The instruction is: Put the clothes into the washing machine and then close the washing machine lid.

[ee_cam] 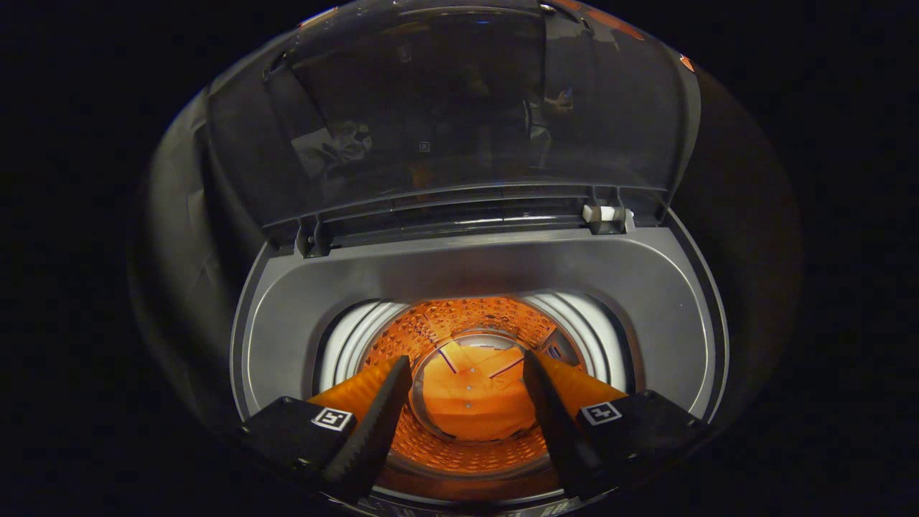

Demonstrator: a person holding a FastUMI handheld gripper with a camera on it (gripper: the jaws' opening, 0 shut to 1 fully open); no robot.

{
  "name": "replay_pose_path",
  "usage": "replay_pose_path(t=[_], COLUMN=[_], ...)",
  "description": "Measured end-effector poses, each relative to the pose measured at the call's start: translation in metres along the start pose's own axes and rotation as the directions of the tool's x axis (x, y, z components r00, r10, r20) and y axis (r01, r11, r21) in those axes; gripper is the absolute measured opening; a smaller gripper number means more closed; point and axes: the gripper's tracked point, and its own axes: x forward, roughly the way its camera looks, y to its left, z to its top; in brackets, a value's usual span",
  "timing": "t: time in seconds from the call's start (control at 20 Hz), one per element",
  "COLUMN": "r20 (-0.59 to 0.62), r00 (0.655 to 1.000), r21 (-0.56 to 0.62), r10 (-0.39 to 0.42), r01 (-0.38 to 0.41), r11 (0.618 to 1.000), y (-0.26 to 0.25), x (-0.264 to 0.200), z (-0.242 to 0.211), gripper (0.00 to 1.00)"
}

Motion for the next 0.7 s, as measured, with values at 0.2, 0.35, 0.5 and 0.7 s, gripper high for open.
replay_pose_path(t=[0.2,0.35,0.5,0.7], r20=[0.004,0.024,0.056,0.135], r00=[1.0,1.0,0.998,0.99], r21=[-0.004,-0.008,-0.01,-0.028], r10=[0.005,0.013,0.017,0.028], r01=[-0.005,-0.013,-0.017,-0.025], r11=[1.0,1.0,1.0,0.999], y=[0.003,0.006,0.01,0.015], x=[-0.006,-0.017,-0.031,-0.06], z=[-0.002,0.0,0.002,0.019], gripper=[1.0,0.99,0.99,0.99])
